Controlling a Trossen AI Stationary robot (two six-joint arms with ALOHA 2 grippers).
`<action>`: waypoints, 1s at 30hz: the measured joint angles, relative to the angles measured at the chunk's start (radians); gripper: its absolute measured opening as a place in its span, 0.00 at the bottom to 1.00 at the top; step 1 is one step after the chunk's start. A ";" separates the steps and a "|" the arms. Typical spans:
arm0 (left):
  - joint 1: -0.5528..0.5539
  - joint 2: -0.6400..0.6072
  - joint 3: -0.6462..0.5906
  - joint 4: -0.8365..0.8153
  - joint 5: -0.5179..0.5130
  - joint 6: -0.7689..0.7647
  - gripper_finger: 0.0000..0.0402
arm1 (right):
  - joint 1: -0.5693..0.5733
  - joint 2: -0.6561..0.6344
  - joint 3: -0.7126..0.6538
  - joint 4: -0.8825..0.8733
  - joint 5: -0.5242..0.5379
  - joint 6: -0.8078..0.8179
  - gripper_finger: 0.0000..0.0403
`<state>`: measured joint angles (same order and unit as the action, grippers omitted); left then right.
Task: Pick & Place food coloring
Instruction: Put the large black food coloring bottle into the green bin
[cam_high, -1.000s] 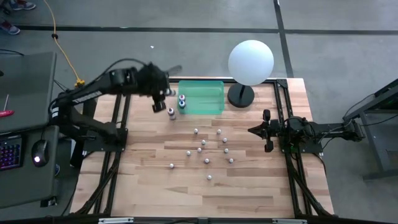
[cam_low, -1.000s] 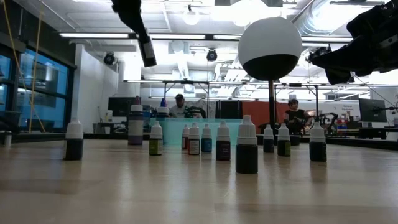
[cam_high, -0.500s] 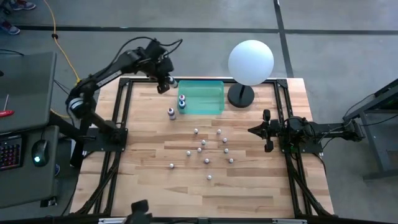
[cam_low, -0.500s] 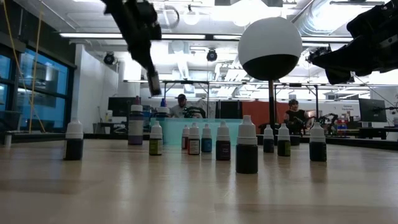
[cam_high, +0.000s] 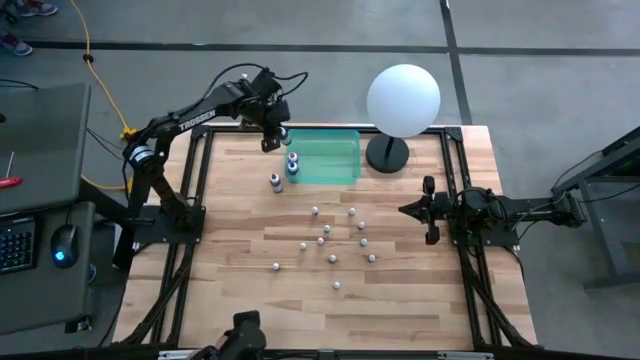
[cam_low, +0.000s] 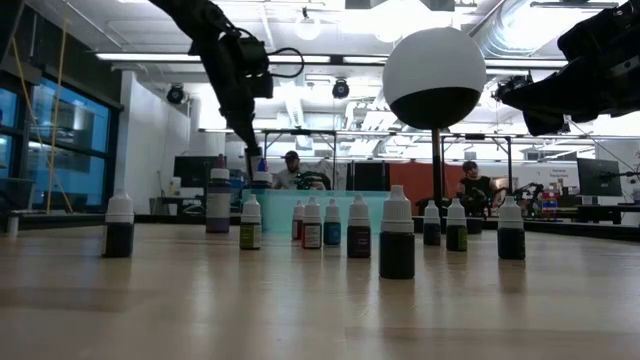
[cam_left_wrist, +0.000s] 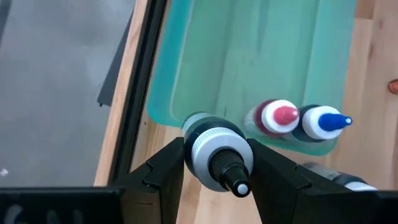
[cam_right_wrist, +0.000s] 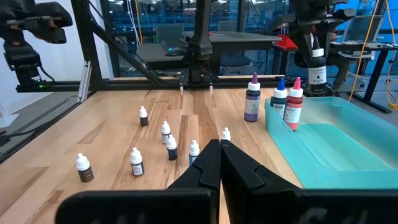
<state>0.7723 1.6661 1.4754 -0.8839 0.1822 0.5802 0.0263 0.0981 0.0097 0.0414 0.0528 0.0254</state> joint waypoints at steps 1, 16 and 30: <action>0.000 0.000 0.000 0.013 0.005 0.012 0.38 | 0.000 0.000 0.000 0.000 0.000 0.000 0.00; 0.000 0.002 0.000 0.020 0.062 0.232 0.38 | 0.000 0.000 0.000 0.000 0.000 0.000 0.00; 0.000 0.093 -0.001 0.013 0.059 0.230 0.38 | 0.000 0.000 0.000 0.000 0.000 0.000 0.00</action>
<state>0.7719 1.7587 1.4746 -0.8705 0.2415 0.8098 0.0264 0.0978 0.0097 0.0414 0.0528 0.0254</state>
